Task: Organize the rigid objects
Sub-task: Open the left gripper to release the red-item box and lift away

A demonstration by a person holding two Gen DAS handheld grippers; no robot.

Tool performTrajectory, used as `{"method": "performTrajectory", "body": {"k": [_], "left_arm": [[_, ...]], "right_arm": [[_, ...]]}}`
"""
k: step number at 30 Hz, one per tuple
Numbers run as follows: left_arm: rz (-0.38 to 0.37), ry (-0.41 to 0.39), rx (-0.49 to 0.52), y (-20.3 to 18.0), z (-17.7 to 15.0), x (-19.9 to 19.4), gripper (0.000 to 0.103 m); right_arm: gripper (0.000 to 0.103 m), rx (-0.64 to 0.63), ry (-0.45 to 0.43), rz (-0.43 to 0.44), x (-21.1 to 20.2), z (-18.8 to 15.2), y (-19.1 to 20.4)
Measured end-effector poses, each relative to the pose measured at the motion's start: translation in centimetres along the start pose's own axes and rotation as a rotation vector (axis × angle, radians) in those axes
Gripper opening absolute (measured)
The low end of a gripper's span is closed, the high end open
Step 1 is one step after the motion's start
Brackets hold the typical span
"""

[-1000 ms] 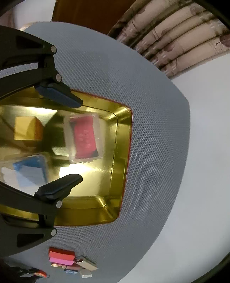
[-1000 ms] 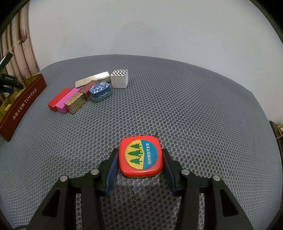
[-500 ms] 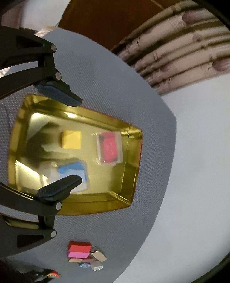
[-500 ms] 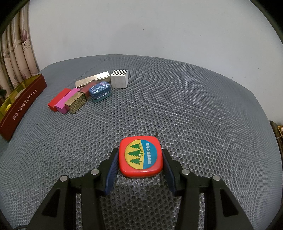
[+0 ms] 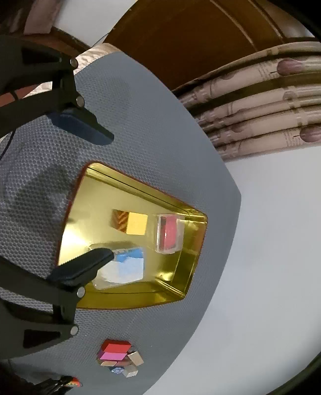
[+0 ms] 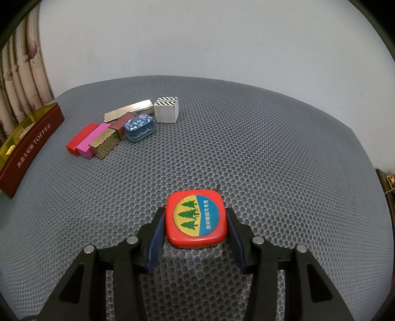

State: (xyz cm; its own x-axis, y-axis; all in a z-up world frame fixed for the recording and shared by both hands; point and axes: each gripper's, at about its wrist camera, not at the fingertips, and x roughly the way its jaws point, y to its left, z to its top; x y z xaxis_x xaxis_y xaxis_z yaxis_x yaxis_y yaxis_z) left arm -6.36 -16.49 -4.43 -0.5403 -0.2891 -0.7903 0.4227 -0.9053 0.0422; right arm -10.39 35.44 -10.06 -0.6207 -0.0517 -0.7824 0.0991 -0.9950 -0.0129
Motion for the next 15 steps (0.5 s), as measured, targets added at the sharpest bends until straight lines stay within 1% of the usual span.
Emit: {"method": "performTrajectory", "body": {"k": [3,8,10,11,15], "left_arm": [[0.037,-0.016,-0.001,0.5,-0.2,0.2,0.084],[0.036,-0.003,-0.014,1.0,0.0,0.7,0.085],[0.045,-0.002,-0.021,1.4,0.0,0.6,0.086],[0.036,0.000,-0.037,1.7,0.0,0.6,0.087],[0.042,-0.001,-0.064,2.2,0.1,0.7,0.087]], "right_arm": [[0.047,0.014,0.012,-0.019,0.1,0.2,-0.2],[0.047,0.026,0.020,-0.044,-0.6,0.7,-0.1],[0.047,0.031,0.013,-0.032,-1.1,1.0,0.1],[0.047,0.026,0.008,-0.034,-1.2,0.9,0.2],[0.047,-0.018,-0.018,-0.004,-2.4,2.1,2.8]]}}
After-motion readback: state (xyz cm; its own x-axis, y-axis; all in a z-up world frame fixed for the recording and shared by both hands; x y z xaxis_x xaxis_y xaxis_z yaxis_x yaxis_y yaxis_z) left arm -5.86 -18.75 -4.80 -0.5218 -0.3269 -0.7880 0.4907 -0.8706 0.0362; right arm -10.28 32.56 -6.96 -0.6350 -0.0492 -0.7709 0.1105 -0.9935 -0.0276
